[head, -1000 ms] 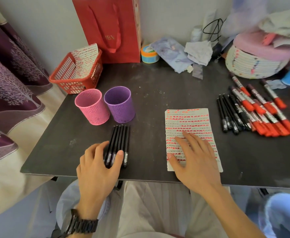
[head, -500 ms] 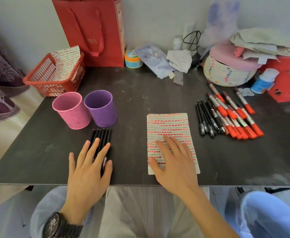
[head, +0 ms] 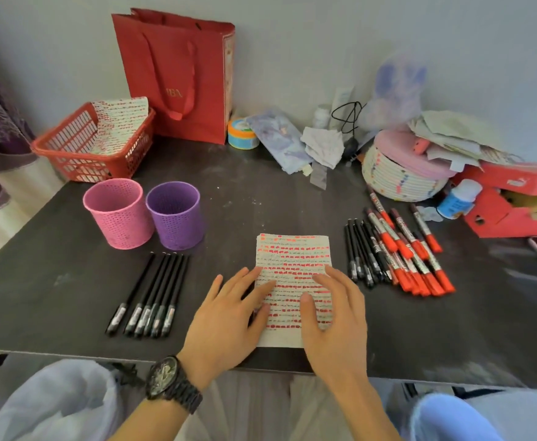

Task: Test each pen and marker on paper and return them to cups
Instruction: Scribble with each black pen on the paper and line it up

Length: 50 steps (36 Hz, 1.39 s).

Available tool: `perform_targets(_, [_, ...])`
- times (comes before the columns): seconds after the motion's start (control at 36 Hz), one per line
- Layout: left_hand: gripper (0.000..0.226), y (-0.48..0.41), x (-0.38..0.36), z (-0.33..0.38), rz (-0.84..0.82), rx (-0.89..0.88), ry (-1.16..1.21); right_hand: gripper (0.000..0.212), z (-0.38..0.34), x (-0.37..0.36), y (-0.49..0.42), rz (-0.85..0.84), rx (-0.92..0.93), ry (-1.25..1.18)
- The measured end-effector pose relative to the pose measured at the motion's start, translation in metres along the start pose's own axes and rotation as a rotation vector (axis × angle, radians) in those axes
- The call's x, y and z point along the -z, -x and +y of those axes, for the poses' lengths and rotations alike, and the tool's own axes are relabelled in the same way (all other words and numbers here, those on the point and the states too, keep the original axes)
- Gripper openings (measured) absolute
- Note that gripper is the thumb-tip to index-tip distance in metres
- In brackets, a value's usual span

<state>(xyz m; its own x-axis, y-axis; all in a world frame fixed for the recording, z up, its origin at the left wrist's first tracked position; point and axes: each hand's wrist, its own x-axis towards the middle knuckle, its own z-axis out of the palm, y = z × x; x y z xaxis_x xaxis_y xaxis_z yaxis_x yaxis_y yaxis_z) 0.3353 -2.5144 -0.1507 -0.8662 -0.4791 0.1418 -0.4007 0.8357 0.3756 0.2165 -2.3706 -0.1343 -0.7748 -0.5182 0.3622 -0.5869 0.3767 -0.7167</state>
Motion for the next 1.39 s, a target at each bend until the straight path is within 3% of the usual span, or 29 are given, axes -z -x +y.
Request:
perform_targets(0.17, [0.049,0.002,-0.002,-0.003,0.001,0.014,0.018,0.034,0.030,0.033,-0.047,-0.052,-0.107,0.282])
perform_targets(0.42, [0.047,0.001,-0.003,-0.002,0.021,0.040,0.064,0.035,0.038,0.037,-0.100,-0.233,-0.115,0.806])
perform_targets(0.56, [0.047,0.001,-0.003,-0.002,0.019,0.044,0.069,0.035,0.035,0.029,-0.114,-0.266,-0.133,0.923])
perform_targets(0.86, [0.046,0.001,-0.005,-0.003,0.028,0.034,0.079,0.040,0.035,0.022,-0.134,-0.306,-0.145,0.988])
perform_targets(1.19, [0.047,0.001,-0.006,-0.004,0.039,0.036,0.071,0.031,0.044,0.018,-0.137,-0.265,-0.168,0.914])
perform_targets(1.31, [0.047,0.000,-0.005,-0.004,0.034,0.039,0.075,0.027,0.050,0.029,-0.135,-0.180,-0.160,0.747])
perform_targets(1.39, [0.047,0.001,-0.005,-0.003,0.029,0.044,0.068,0.028,0.043,0.037,-0.125,-0.132,-0.206,0.480])
